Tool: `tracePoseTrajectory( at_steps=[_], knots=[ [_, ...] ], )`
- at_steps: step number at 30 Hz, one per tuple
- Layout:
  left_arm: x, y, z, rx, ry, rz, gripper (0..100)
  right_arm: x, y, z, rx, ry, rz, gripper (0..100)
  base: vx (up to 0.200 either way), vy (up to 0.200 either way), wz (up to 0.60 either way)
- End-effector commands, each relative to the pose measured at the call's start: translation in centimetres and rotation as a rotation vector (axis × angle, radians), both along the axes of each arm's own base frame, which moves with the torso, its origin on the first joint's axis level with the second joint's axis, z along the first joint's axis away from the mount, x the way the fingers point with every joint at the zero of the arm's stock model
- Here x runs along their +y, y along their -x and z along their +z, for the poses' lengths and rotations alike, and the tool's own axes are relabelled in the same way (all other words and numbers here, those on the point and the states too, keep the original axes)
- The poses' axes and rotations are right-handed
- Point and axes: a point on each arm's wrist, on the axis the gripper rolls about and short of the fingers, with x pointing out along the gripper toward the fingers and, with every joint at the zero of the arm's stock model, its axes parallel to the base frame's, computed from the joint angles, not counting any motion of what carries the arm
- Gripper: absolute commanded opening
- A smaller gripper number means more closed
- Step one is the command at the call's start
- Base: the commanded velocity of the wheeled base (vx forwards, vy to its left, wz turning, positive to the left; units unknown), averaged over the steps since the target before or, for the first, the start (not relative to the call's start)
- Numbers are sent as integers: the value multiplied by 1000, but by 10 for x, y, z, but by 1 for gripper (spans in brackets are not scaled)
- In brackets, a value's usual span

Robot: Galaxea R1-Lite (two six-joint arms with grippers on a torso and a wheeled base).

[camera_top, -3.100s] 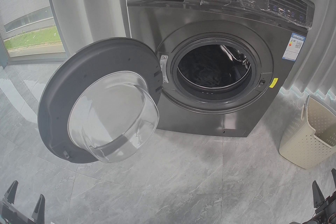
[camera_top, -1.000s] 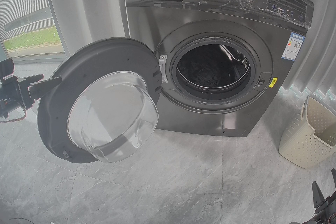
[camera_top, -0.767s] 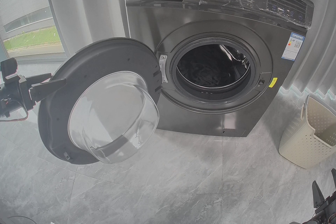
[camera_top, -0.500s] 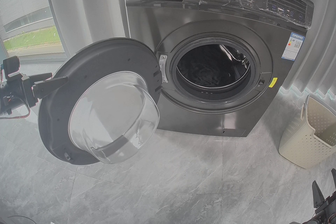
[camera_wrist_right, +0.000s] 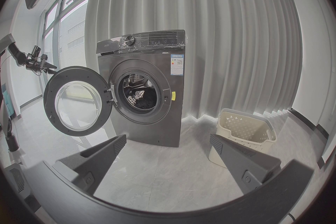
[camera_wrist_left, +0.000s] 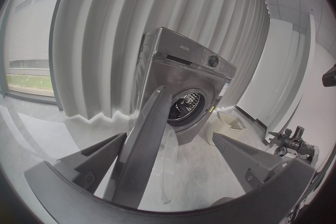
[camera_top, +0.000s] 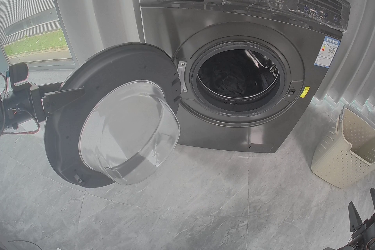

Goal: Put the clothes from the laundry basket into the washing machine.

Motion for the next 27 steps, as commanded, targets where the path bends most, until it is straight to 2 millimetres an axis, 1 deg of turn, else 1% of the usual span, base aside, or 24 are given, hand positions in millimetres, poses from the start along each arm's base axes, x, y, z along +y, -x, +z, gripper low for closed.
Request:
tracePoseTrajectory(
  at_steps=[1, 5, 9, 12, 14, 16, 27],
  knots=[
    [-12, 4, 1, 19, 35, -57, 100, 0, -1, -5, 19, 0, 1, 100, 0, 0, 0],
    [-21, 8, 5, 44, 86, -87, 100, 0, -1, -5, 19, 0, 1, 100, 0, 0, 0],
    [-21, 8, 5, 42, 82, -66, 100, 0, -1, -5, 19, 0, 1, 100, 0, 0, 0],
    [-22, 9, 2, 52, 83, -68, 100, 0, -1, -5, 19, 0, 1, 100, 0, 0, 0],
    [-22, 9, -5, 74, 80, -63, 100, 0, -1, -5, 19, 0, 1, 100, 0, 0, 0],
    [-22, 10, -7, 83, 80, -66, 100, 0, -1, -5, 19, 0, 1, 100, 0, 0, 0],
    [-39, 12, -8, 93, 77, -117, 100, 0, -1, -5, 19, 0, 1, 100, 0, 0, 0]
  ],
)
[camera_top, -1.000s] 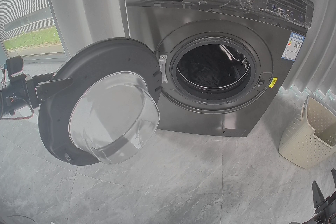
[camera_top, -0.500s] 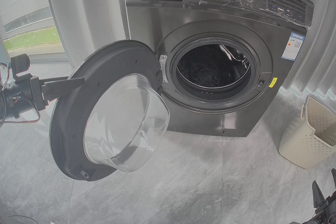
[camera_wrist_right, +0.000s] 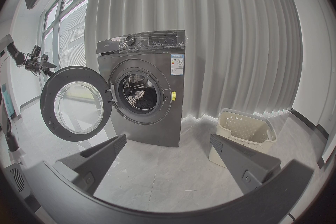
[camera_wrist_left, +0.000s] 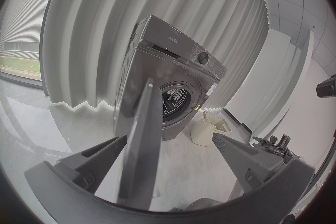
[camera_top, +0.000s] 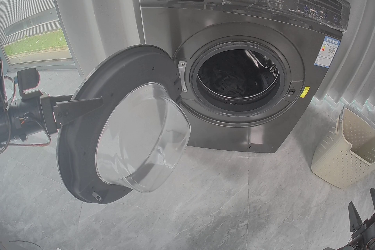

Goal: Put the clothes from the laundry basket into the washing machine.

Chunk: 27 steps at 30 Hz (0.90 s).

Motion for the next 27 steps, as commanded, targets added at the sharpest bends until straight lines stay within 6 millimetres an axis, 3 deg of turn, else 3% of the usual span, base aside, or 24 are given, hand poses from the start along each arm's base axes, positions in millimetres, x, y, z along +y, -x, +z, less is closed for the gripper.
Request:
tracePoseTrajectory(
  at_steps=[1, 27],
  knots=[
    [-8, 3, 1, -1, 4, -37, 100, 0, -1, -5, 19, 0, 1, 100, 0, 0, 0],
    [-35, 6, -25, 81, -50, -78, 100, 0, -1, -5, 19, 0, 1, 100, 0, 0, 0]
  ],
)
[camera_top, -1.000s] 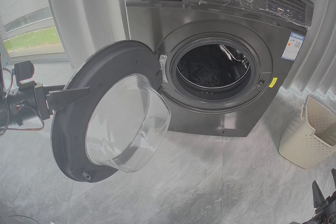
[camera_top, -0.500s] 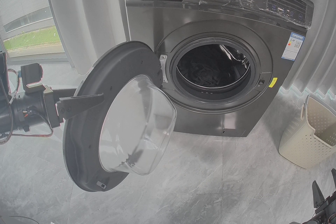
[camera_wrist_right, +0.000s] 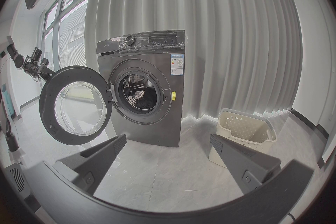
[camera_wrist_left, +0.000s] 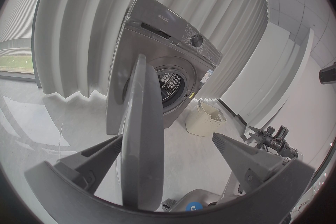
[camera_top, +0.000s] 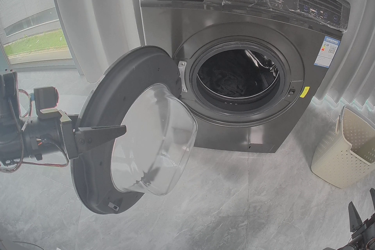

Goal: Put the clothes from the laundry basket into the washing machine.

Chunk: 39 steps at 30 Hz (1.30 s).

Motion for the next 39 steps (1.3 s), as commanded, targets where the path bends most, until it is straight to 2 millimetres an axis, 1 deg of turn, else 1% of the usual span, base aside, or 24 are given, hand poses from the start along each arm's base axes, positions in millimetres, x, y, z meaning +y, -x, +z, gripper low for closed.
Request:
tracePoseTrajectory(
  at_steps=[1, 6, 16, 21, 22, 24, 34, 39],
  knots=[
    [-11, 2, 0, 1, 3, -43, 100, 0, -1, -5, 19, 2, 1, 100, 0, 0, 0],
    [-18, 3, 0, -14, -2, -36, 100, 0, -1, -5, 19, 2, 1, 100, 0, 0, 0],
    [-16, 6, -4, -5, -3, -31, 100, 0, -1, -5, 19, 2, 1, 100, 0, 0, 0],
    [-21, 5, -4, -4, -4, -53, 100, 0, -1, -5, 19, 2, 1, 100, 0, 0, 0],
    [-27, 3, -6, 2, -8, -70, 100, 0, -1, -5, 19, 2, 1, 100, 0, 0, 0],
    [-29, 1, -8, -1, -9, -78, 100, 0, -1, -5, 19, 2, 1, 100, 0, 0, 0],
    [-41, 6, -5, 8, 45, -124, 100, 0, -1, -5, 19, 2, 1, 100, 0, 0, 0],
    [-42, 5, -5, -3, 49, -110, 100, 0, -1, -5, 19, 2, 1, 100, 0, 0, 0]
  ],
)
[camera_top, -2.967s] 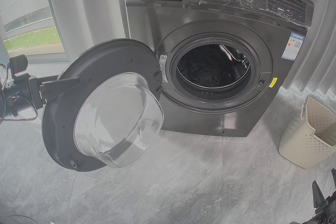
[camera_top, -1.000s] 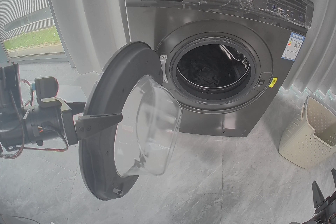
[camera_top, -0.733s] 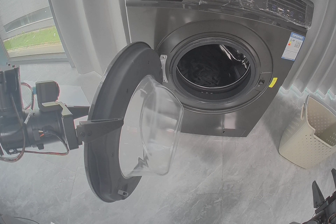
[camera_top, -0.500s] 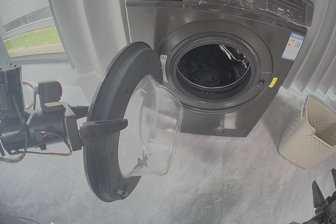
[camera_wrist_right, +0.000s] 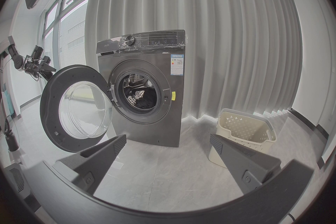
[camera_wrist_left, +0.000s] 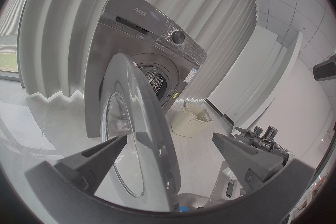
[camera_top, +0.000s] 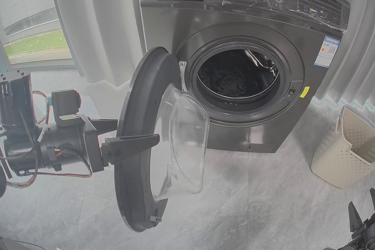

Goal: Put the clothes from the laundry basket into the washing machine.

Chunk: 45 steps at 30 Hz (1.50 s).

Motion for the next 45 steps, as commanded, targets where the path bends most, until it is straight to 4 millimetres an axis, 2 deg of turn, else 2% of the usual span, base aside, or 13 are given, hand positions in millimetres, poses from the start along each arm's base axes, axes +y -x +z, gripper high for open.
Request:
tracePoseTrajectory(
  at_steps=[1, 11, 21, 34, 45],
  knots=[
    [-1, -1, -1, 3, -5, 9, 100, 0, -1, -5, 19, 0, 1, 100, 0, 0, 0],
    [2, 4, -2, 0, -3, 23, 100, 0, -1, -5, 19, 0, 1, 100, 0, 0, 0],
    [-15, 6, -5, 8, 0, -52, 100, 0, -1, -5, 19, -1, 1, 100, 0, 0, 0],
    [-15, 10, -2, 4, 50, -48, 100, 0, -1, -5, 19, 0, 1, 100, 0, 0, 0],
    [-23, 2, -4, 12, 47, -49, 100, 0, -1, -5, 19, 0, 1, 100, 0, 0, 0]
  ],
)
